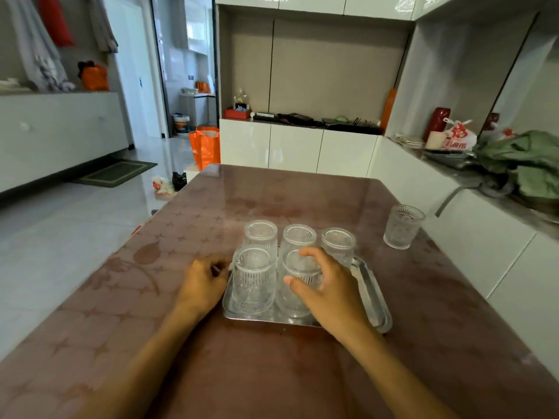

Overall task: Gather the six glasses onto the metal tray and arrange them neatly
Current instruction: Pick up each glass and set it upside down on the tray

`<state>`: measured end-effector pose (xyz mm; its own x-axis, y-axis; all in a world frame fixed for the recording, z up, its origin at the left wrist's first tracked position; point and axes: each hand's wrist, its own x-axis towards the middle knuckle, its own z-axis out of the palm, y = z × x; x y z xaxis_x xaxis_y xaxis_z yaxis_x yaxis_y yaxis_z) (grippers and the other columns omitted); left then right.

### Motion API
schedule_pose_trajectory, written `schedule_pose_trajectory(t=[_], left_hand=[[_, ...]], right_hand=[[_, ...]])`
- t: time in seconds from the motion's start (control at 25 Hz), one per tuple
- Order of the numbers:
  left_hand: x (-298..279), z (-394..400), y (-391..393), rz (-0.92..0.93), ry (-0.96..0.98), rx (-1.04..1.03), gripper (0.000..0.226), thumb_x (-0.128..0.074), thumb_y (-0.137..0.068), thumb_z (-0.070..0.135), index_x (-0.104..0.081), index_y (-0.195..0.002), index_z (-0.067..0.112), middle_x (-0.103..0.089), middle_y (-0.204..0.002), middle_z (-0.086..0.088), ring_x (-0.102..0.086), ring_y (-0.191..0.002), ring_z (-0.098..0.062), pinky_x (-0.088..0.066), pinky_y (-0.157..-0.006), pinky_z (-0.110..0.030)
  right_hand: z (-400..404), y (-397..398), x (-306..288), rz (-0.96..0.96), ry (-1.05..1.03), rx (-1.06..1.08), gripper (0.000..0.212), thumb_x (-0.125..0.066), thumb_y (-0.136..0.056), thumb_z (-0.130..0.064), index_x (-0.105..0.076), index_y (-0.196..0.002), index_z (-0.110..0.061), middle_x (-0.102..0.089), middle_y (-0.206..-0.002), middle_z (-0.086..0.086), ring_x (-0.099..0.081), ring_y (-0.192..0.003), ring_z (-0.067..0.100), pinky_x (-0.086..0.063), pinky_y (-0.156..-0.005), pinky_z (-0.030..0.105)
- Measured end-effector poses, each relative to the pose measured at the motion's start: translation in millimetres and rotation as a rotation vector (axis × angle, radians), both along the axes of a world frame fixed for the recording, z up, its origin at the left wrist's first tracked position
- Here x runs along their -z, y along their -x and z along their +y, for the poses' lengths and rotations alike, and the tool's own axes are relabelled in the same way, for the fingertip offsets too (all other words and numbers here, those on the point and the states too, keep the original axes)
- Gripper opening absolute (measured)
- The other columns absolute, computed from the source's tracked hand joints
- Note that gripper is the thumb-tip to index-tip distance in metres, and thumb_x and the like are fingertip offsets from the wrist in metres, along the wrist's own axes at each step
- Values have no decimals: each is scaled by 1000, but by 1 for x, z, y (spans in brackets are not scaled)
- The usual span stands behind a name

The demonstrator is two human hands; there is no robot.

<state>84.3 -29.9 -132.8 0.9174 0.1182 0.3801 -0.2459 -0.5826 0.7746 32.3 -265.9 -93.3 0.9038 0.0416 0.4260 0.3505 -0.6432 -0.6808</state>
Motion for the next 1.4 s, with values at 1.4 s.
schedule_pose_trajectory(t=[1.4], left_hand=[[-10, 5, 5, -102, 605, -261, 22, -58, -94, -1, -67, -88, 19, -64, -93, -11, -58, -90, -26, -51, -83, -41]], right_hand=[[-118, 31, -57, -7, -841, 215, 15, -67, -92, -19, -76, -81, -25, -76, -88, -9, -72, -84, 16, -62, -73, 30]])
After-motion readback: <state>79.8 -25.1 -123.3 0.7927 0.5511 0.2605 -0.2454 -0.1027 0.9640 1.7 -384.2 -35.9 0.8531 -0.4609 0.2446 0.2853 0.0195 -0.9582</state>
